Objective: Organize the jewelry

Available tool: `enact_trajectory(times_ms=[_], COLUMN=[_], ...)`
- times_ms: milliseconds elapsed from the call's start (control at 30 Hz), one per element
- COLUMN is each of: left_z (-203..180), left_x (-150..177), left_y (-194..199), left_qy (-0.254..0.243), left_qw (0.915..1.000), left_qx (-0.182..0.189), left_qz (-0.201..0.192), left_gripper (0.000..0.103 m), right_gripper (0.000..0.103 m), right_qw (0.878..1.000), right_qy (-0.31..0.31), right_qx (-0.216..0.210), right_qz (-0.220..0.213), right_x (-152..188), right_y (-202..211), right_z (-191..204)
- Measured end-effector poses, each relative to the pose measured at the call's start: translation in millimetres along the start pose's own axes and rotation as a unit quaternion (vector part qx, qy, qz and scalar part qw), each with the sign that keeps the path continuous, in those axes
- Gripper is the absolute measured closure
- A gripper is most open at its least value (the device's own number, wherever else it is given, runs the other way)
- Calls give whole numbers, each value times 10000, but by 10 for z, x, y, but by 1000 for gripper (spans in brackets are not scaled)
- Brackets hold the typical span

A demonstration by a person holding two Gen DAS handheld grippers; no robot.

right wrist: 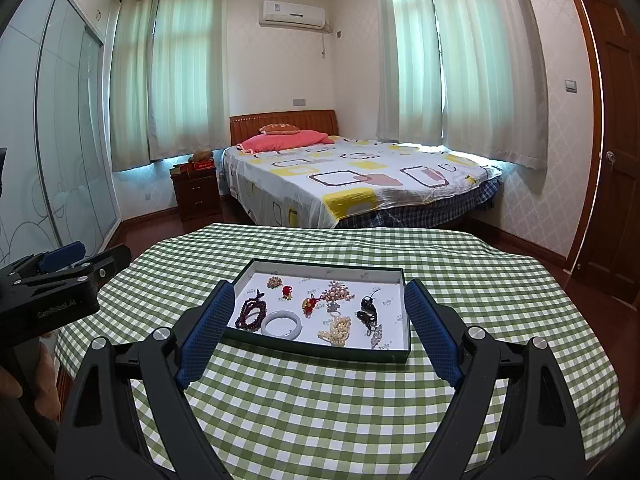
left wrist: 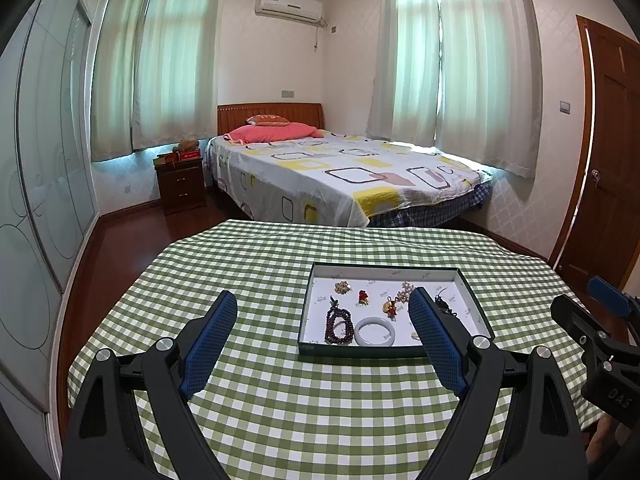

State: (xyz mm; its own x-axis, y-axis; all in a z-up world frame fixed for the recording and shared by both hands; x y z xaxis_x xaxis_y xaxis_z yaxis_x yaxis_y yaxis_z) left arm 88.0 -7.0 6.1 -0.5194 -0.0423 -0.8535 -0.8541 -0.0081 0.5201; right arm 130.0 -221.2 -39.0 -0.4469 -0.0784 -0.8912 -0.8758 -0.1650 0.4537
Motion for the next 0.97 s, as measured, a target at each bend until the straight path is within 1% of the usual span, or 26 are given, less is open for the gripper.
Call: enact_trajectory(times_ms=[67, 200, 500, 600, 700, 800, 967], left_z=[-2, -14, -21, -74, -94, -59, 47], left_x=[-1, 5, 28, 19, 17, 35, 126], left_y=[-2, -10, -44, -37, -52, -119, -371], left_qy=[-10, -65, 6, -85, -111, -24, 93], left_qw=[10000, 10000, 9998, 9992, 9992, 9996, 9993], left_qx=[30, -52, 137, 344, 323, 252, 181], left_qz=[-2, -9, -129, -177, -207, -123, 301], left_gripper=[18, 18, 18, 18, 18, 18, 18], right_gripper=[18, 18, 18, 18, 18, 18, 18], right_qw=[10000, 10000, 10000, 10000, 9999, 9999, 9997], right_qy=[-10, -10, -9, -12, -19, -35, -76], right_qx=[-7, -12, -20, -21, -27, -27, 3], right_qz=[12, 38, 81, 86, 111, 148, 214], right_x=[0, 18, 18, 20, 34, 53, 88], right_y=[-4, -18, -45, -46, -70, -97, -195], right_z=[-4, 3, 0, 1, -3, -19, -78])
Point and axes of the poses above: each gripper's, at about its wrist camera, not at the fingertips, and y roughly against the way its jaws point, z to its left, x to its underside, the point moved 6 cm from there along -y, roughly the way its jaws point, and after that the axes turned 4 degrees about z, right-handed, at the moved point
